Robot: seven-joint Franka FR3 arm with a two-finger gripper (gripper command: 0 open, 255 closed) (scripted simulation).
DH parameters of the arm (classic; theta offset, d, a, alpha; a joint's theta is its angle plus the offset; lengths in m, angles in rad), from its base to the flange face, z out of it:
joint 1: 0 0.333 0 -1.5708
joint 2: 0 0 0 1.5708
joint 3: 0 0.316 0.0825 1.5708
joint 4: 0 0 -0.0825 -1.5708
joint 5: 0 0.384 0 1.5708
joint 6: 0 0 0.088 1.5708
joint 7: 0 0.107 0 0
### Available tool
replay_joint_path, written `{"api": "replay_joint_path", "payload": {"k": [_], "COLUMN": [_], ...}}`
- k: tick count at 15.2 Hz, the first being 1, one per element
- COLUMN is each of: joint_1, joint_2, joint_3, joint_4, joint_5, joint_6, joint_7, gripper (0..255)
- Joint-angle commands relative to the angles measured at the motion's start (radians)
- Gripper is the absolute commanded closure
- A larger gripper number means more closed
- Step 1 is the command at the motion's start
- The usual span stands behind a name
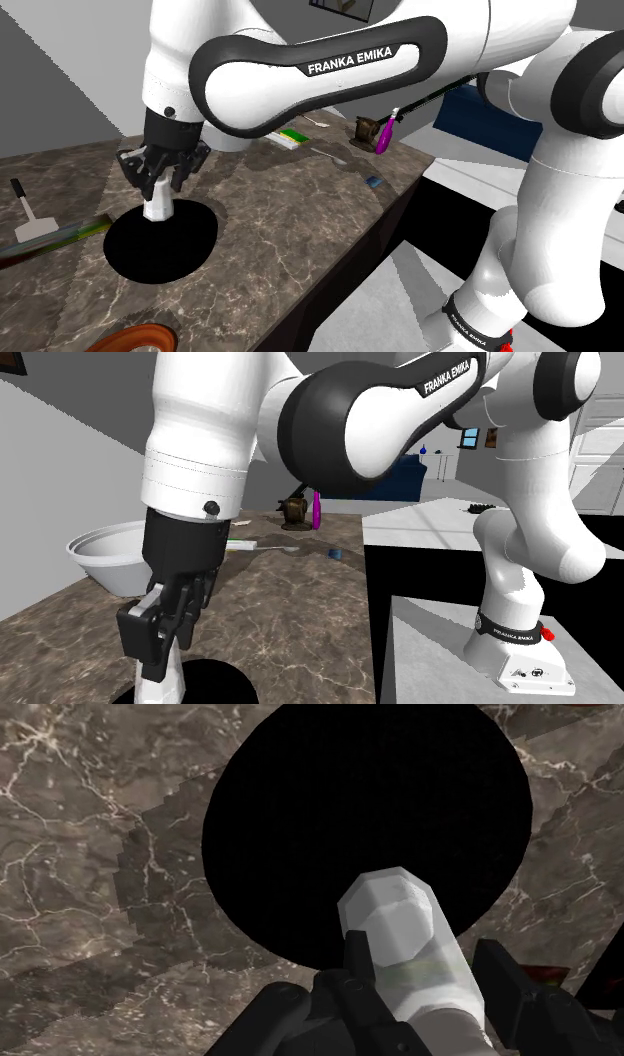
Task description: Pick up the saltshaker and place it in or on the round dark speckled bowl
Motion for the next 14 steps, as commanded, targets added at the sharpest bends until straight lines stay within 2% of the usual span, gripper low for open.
{"api": "replay_joint_path", "payload": {"k": [1, 6, 14], "joint_1": [-0.001, 0.001, 0.001], "joint_2": [0.006, 0.026, 0.026], "joint_3": [-0.002, -0.007, -0.007], "joint_4": [-0.021, -0.064, -0.064], "joint_5": [-0.004, -0.016, -0.016], "joint_6": [0.028, 0.089, 0.089], "joint_7": [0.001, 0.012, 0.012], "gripper": [255, 255, 255]}}
